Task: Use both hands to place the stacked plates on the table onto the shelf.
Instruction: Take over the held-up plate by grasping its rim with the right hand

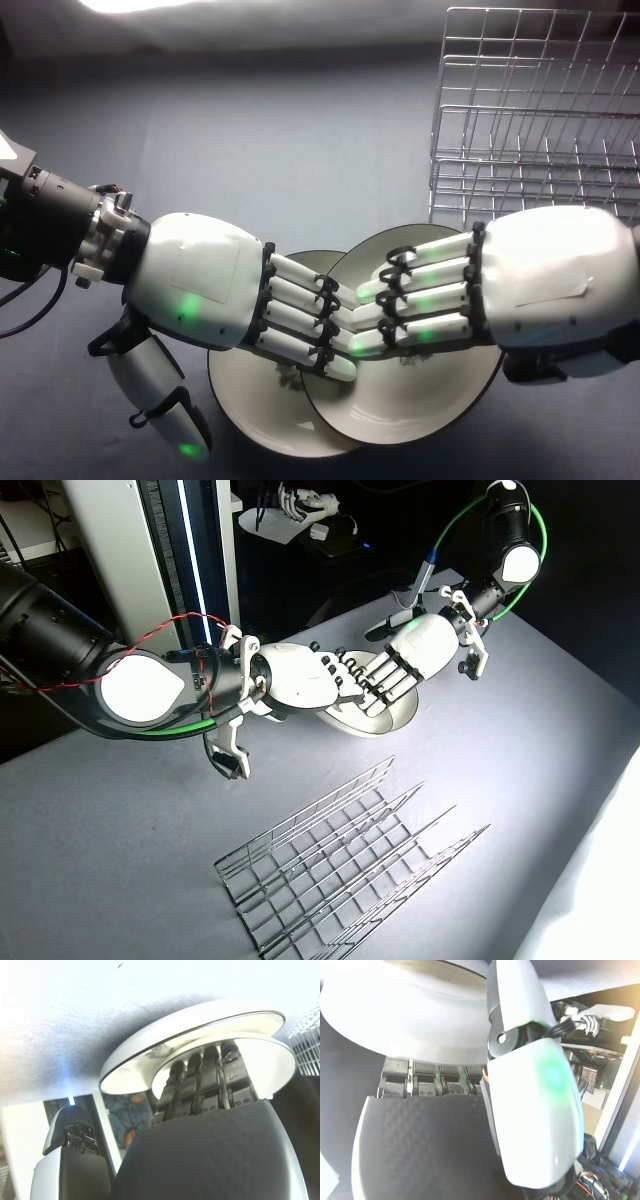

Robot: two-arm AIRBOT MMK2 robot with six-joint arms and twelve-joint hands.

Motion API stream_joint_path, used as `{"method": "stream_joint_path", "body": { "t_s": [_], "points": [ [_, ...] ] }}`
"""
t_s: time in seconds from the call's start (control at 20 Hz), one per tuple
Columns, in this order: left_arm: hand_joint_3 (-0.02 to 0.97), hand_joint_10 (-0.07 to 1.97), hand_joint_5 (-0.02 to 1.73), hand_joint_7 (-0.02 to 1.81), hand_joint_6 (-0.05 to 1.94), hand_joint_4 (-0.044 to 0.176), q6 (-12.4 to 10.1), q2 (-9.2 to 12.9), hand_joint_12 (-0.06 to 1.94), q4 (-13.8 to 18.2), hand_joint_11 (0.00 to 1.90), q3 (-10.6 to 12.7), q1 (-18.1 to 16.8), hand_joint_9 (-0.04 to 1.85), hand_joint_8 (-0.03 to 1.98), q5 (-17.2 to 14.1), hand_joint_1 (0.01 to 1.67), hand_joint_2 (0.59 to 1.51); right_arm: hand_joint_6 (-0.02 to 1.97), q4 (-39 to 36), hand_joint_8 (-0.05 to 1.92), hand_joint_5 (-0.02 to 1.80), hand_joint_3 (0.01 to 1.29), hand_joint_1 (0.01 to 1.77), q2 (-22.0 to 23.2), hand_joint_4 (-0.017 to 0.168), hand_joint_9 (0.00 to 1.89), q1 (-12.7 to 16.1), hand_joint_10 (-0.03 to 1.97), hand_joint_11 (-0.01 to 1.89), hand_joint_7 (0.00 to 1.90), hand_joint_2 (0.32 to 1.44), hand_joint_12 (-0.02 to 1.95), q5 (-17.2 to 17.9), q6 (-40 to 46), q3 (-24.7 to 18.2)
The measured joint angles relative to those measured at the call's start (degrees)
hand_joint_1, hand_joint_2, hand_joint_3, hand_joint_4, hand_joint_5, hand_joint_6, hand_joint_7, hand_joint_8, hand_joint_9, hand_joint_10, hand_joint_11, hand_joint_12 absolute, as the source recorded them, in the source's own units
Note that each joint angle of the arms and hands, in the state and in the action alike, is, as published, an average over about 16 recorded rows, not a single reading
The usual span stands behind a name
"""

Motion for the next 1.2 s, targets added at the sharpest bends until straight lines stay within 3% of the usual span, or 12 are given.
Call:
{"method": "stream_joint_path", "body": {
  "t_s": [0.65, 0.9, 1.2],
  "points": [
    [0.022, -0.01, 0.00, -0.01, 0.00, 0.004, 0.00, -0.02, -0.02, 0.01, 0.02, 0.14, 0.00, -0.01, -0.02, -0.07, 0.01, 1.088, 0.02, 0.22, 0.01, 0.04, 0.02, 1.30, -2.07, -0.002, 0.04, -0.02, 0.01, 0.02, 0.03, 1.08, 0.36, -2.60, 0.00, 1.94],
    [0.022, -0.01, 0.00, -0.01, 0.00, 0.005, -0.01, -0.06, -0.02, 0.02, 0.02, 0.24, -0.03, -0.01, -0.02, -0.11, 0.01, 1.088, 0.06, 0.47, 0.02, 0.13, 0.02, 1.16, -2.53, -0.003, 0.11, -0.01, 0.12, 0.01, 0.13, 1.13, 0.68, -2.84, -0.07, 2.27],
    [0.021, -0.01, 0.00, -0.01, -0.01, 0.007, -0.19, -0.15, -0.02, 0.12, 0.02, 0.50, -0.23, 0.00, -0.02, -0.06, 0.02, 1.086, 0.27, 0.96, 0.09, 0.33, 0.02, 0.97, -3.22, -0.005, 0.28, 0.03, 0.45, 0.14, 0.38, 1.18, 1.20, -2.25, -0.26, 2.59]
  ]
}}
